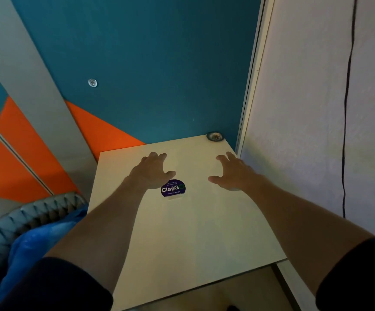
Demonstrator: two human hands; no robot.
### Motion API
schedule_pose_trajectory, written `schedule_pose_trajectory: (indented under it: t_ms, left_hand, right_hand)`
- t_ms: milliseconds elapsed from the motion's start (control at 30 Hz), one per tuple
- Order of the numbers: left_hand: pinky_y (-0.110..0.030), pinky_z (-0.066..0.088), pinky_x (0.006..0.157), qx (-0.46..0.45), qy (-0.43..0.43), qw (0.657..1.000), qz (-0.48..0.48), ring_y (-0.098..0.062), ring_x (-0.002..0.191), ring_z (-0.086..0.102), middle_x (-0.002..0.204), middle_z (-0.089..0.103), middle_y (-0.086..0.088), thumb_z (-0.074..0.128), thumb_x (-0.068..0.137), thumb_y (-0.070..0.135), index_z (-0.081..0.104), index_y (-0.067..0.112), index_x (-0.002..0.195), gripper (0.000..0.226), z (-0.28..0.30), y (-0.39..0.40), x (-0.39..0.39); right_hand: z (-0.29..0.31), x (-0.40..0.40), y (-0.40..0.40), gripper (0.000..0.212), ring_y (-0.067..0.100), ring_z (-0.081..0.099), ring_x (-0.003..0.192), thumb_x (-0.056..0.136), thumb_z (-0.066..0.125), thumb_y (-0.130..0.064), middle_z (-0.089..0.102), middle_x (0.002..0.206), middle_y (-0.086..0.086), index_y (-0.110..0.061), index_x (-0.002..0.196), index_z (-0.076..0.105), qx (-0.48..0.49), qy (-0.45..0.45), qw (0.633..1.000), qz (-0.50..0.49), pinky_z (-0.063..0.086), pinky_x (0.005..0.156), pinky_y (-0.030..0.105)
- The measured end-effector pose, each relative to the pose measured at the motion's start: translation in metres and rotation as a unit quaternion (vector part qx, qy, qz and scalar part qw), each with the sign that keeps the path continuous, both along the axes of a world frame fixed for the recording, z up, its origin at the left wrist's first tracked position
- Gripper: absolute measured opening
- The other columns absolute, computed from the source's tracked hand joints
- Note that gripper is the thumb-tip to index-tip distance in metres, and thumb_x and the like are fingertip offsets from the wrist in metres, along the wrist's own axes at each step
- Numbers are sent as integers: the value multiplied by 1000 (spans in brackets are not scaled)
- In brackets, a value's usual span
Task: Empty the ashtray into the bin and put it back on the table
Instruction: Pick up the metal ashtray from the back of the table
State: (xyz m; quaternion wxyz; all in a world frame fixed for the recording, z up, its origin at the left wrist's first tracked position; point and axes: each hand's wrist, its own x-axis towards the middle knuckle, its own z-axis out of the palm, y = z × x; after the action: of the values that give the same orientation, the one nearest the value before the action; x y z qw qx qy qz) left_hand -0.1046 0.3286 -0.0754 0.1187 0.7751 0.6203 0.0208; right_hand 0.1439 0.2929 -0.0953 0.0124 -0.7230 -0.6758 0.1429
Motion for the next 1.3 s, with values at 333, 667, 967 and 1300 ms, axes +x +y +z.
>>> schedule_pose_trajectory:
  t_ms: [333,667,967,1300]
  left_hand:
    - [-51,35,110,-36,12,999,2,-32,140,31,156,28,-10,50,93,53,19,21,153,75,-33,109,32]
    - [-50,36,108,-83,16,996,3,-31,141,28,157,25,-8,49,93,52,17,22,153,74,-96,220,102]
    - [-51,36,110,-139,39,989,18,-33,141,30,158,25,-7,48,91,59,16,24,153,78,-158,301,147]
    - [-53,35,110,-166,90,982,2,-35,142,28,159,23,-8,52,88,61,16,27,152,82,-230,372,179]
  right_hand:
    - [-31,29,112,83,37,13,151,88,50,-65,4,167,6,-26,153,17,-22,7,1000,18,26,118,59]
    - [-94,88,240,82,35,4,152,88,51,-64,8,167,6,-25,153,19,-47,14,998,25,20,118,59]
    - [-145,127,341,80,34,14,151,87,55,-61,19,164,6,-23,151,23,-71,60,996,14,27,117,60]
    - [-212,161,418,81,34,26,147,87,58,-59,30,160,7,-19,150,27,-88,102,991,-11,34,115,55]
